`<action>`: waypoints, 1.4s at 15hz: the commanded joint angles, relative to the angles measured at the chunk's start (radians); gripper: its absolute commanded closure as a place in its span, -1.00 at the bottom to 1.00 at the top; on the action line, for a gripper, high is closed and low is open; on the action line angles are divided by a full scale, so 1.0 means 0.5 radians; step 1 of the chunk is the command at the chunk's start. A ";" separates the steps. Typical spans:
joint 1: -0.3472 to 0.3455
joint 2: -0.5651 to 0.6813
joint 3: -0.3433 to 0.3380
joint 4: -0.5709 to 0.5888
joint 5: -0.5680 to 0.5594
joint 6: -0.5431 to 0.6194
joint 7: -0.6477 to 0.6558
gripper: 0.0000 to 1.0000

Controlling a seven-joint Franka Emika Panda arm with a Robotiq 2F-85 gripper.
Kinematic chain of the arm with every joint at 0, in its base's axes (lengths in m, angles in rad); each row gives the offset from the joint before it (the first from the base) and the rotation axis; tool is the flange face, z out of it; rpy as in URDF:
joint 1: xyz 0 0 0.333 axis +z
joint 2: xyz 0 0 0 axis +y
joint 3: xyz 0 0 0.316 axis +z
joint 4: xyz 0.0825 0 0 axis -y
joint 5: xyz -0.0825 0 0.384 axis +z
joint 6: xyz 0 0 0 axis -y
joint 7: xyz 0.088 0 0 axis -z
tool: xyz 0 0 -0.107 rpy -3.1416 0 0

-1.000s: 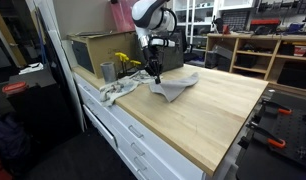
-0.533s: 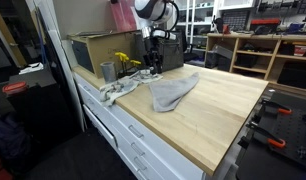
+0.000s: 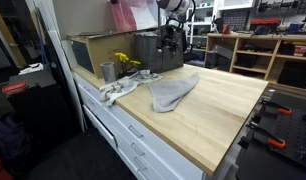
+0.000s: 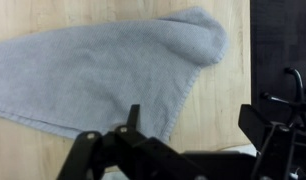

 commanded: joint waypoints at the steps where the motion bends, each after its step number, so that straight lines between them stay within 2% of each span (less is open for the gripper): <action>1: -0.120 0.081 -0.028 0.181 0.032 -0.119 -0.148 -1.00; 6: -0.307 0.225 -0.124 0.315 -0.070 -0.209 -0.422 -1.00; 9: -0.367 0.342 -0.263 0.377 -0.211 -0.166 -0.373 -1.00; 10: -0.350 0.243 -0.204 0.239 -0.143 -0.120 -0.408 -1.00; 12: -0.387 0.310 -0.253 0.279 -0.176 -0.120 -0.408 -1.00; 15: -0.383 0.332 -0.255 0.309 -0.183 -0.120 -0.404 -1.00; 21: -0.413 0.566 -0.247 0.567 -0.191 -0.165 -0.337 -1.00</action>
